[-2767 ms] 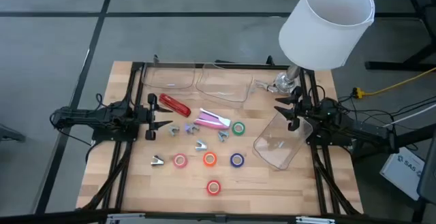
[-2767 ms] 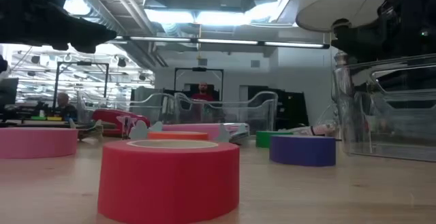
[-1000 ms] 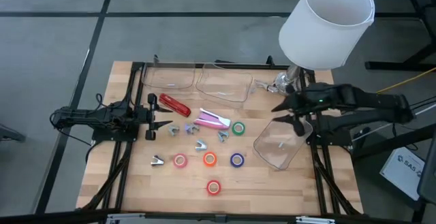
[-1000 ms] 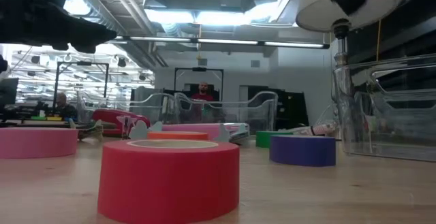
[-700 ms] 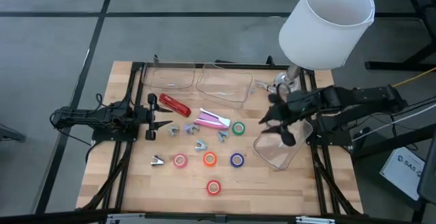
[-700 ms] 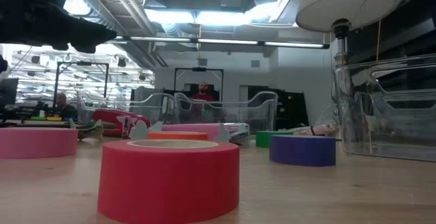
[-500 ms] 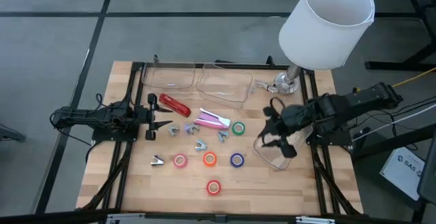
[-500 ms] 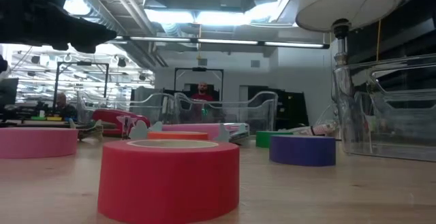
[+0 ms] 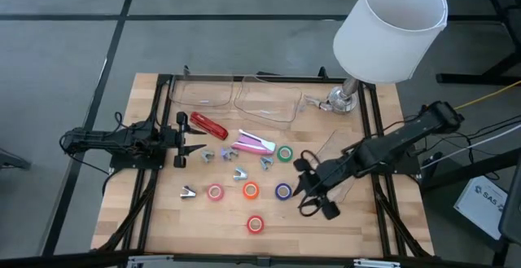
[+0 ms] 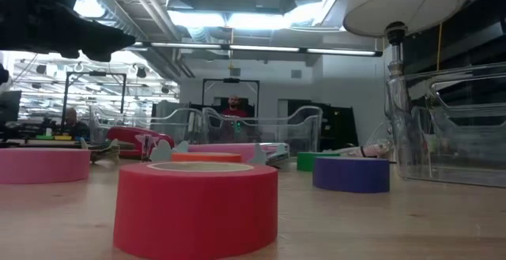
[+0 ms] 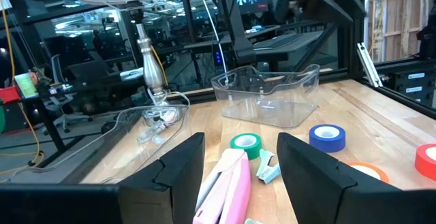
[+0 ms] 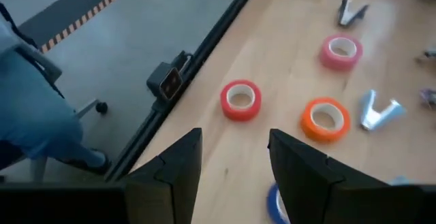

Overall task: Pick and place Stapler, Stapler remover, tape
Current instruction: Put the orange tape into the bottom transparent bin

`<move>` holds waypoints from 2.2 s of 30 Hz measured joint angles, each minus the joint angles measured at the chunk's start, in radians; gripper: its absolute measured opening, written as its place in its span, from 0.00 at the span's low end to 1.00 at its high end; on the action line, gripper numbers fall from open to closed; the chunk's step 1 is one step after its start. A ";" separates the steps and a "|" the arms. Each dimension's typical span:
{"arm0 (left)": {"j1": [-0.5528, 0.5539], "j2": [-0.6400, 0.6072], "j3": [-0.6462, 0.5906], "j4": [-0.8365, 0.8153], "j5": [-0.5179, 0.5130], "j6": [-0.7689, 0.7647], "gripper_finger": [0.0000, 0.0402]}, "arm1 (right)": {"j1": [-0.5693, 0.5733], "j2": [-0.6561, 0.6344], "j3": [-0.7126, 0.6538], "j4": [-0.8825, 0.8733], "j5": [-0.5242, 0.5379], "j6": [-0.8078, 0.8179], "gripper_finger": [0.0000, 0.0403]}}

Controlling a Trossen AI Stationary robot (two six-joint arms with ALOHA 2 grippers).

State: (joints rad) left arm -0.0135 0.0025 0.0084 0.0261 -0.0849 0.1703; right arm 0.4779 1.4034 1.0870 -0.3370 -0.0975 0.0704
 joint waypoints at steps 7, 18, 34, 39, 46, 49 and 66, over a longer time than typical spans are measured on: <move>0.000 0.000 0.000 0.000 0.000 0.000 0.45 | 0.001 0.121 0.000 0.161 0.000 0.000 0.43; 0.000 0.000 0.000 0.000 0.000 0.000 0.45 | 0.000 0.252 0.062 0.283 0.000 0.082 0.43; 0.000 0.000 0.000 0.000 0.000 0.000 0.45 | -0.033 0.560 0.424 0.008 0.004 -0.291 0.43; 0.000 0.000 0.000 0.000 -0.001 0.000 0.45 | -0.037 0.652 0.506 -0.045 0.001 -0.315 0.43; 0.000 0.000 0.000 0.000 0.000 0.000 0.45 | -0.037 0.671 0.531 -0.158 0.115 -0.314 0.43; 0.000 0.000 0.000 0.000 0.000 0.000 0.45 | -0.037 0.671 0.528 -0.164 0.122 -0.314 0.43; 0.000 0.000 0.000 0.000 0.000 0.000 0.45 | -0.078 0.691 0.526 -0.251 0.124 -0.418 0.43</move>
State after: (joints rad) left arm -0.0134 0.0025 0.0082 0.0265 -0.0853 0.1703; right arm 0.3998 2.0947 1.6127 -0.5881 0.0261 -0.3473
